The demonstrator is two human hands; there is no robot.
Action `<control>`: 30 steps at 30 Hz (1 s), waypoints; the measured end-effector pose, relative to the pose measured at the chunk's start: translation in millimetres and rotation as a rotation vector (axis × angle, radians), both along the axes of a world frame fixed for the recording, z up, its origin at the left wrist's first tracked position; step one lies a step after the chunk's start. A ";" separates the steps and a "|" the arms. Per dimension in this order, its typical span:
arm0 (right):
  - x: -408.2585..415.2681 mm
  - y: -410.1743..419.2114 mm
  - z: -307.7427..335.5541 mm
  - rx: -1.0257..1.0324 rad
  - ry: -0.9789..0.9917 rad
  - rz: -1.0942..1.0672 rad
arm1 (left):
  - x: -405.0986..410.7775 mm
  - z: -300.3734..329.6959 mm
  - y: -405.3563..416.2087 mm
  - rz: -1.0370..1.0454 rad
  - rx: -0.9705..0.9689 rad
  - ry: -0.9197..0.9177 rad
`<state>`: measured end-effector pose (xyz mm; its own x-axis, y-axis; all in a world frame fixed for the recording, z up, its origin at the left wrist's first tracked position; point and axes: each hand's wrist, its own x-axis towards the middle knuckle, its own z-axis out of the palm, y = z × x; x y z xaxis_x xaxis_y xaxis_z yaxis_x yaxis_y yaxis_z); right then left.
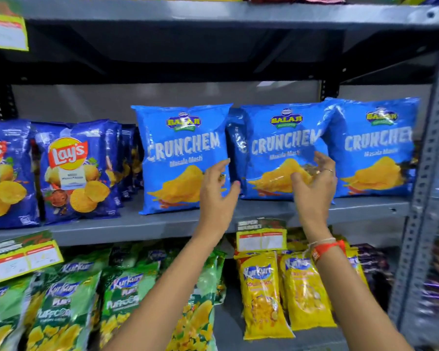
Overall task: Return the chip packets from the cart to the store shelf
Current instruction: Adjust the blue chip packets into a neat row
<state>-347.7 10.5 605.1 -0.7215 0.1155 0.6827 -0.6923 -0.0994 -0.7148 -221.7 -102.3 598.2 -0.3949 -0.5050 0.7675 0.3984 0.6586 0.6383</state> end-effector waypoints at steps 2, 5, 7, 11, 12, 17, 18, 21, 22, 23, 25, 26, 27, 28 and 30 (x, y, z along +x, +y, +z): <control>-21.9 14.1 -2.2 0.101 -0.022 -0.091 | -32.3 3.0 6.8 -0.039 0.049 -0.147; -46.3 23.5 -8.2 0.324 -0.025 -0.056 | -67.1 10.6 11.5 -0.044 0.145 -0.256; -58.2 24.4 -12.5 0.412 -0.044 0.034 | -81.1 14.6 10.7 -0.035 0.219 -0.312; -67.1 24.8 -15.2 0.395 -0.104 0.246 | -95.8 12.2 5.7 -0.033 0.316 -0.401; -69.2 24.9 -15.9 0.411 -0.100 0.258 | -96.1 10.7 6.4 -0.041 0.323 -0.397; -80.3 23.1 -16.4 0.456 -0.091 0.334 | -90.5 -0.4 10.8 -0.028 0.277 -0.387; -82.7 22.7 -15.0 0.446 -0.093 0.366 | -88.0 -1.5 13.1 -0.015 0.269 -0.379; -85.7 21.2 -9.2 0.444 -0.139 0.467 | -85.2 -4.0 18.2 0.032 0.251 -0.354; -85.6 20.4 -7.5 0.440 -0.158 0.493 | -84.1 -4.3 19.7 0.054 0.242 -0.356; -85.1 19.4 -6.0 0.435 -0.179 0.511 | -84.1 -5.0 19.6 0.071 0.234 -0.353; -86.9 16.6 -5.5 0.434 -0.196 0.529 | -82.7 -5.5 19.2 0.085 0.220 -0.347; -87.7 15.5 -5.4 0.433 -0.196 0.541 | -81.3 -5.1 19.6 0.084 0.216 -0.350; -87.9 14.9 -5.1 0.433 -0.200 0.549 | -80.7 -5.1 19.5 0.083 0.215 -0.349; -89.5 13.4 -5.6 0.424 -0.200 0.553 | -79.9 -5.0 19.9 0.084 0.216 -0.354; -89.1 13.5 -5.3 0.421 -0.203 0.548 | -79.4 -4.7 20.8 0.086 0.213 -0.359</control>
